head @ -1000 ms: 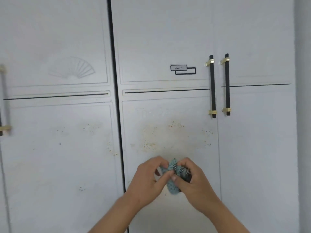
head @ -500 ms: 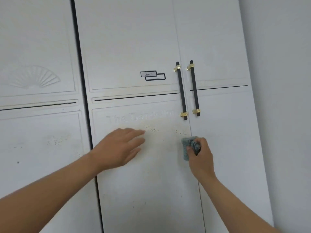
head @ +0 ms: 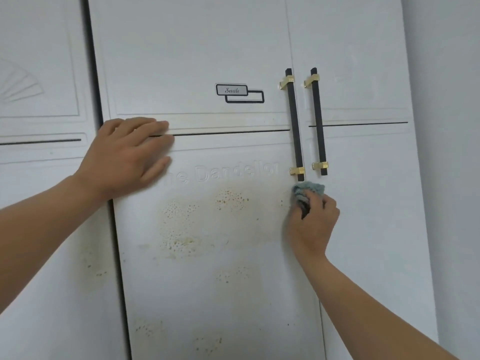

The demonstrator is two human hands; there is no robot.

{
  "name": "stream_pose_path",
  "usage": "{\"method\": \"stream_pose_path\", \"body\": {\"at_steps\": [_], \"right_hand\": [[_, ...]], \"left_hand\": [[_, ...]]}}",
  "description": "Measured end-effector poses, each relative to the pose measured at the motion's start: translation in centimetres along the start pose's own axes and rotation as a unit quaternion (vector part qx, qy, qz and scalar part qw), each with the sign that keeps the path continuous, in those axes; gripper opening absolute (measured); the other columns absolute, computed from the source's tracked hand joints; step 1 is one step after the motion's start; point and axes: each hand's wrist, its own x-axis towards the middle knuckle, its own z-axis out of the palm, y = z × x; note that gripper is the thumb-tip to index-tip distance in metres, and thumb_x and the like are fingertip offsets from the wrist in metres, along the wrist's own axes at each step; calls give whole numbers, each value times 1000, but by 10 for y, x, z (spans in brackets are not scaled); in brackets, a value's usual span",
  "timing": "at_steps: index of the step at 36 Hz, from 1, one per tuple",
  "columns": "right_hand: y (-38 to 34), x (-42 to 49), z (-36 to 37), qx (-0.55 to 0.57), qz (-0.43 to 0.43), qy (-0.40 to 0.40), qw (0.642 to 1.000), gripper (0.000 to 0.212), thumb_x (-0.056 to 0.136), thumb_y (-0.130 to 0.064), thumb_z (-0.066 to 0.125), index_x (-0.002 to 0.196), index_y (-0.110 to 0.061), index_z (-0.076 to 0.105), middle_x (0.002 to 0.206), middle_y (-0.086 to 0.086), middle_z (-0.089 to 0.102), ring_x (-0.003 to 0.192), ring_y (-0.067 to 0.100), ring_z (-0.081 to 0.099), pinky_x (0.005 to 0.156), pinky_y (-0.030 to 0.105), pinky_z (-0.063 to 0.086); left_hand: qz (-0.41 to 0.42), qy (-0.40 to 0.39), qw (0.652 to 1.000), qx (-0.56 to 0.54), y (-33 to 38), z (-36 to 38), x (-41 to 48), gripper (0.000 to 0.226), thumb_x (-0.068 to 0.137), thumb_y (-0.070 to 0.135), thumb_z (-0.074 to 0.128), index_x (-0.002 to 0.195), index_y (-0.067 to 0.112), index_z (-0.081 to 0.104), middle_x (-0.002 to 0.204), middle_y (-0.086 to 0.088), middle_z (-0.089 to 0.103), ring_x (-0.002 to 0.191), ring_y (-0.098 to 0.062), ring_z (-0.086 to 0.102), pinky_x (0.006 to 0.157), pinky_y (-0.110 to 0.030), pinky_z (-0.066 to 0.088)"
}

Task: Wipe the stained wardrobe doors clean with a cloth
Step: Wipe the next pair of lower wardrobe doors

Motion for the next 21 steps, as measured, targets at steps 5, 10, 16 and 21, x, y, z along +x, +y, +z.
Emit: {"method": "stream_pose_path", "body": {"at_steps": [5,10,16,21], "right_hand": [[10,-7,-11,2,-42,-47,998,43,87,2,57,127,-13,62,125,10,50,113,30,44,96,34,40],[10,-2,-16,21,20,-39,999,39,91,-4,54,128,-12,59,122,10,52,115,28,48,100,39,45],[-2,-4,-7,15,-24,-29,999,36,93,-2,52,126,-13,64,114,4,54,109,25,52,95,35,46],[-12,-20,0,-2,-82,-88,993,46,90,3,56,134,-10,60,121,17,50,113,32,47,97,36,42]], "left_hand": [[-9,12,1000,20,3,2,1,32,99,37,60,122,18,71,139,-2,66,125,-31,63,94,-48,45],[-11,17,999,34,2,5,0,32,98,34,58,122,17,71,140,-2,66,124,-31,64,93,-47,45],[-25,29,998,49,-1,-2,-4,31,97,30,59,121,16,71,139,-3,66,123,-31,64,91,-46,46],[-155,66,983,72,-6,-30,-31,34,103,30,52,129,13,67,142,-8,63,125,-36,60,95,-48,43]]}}
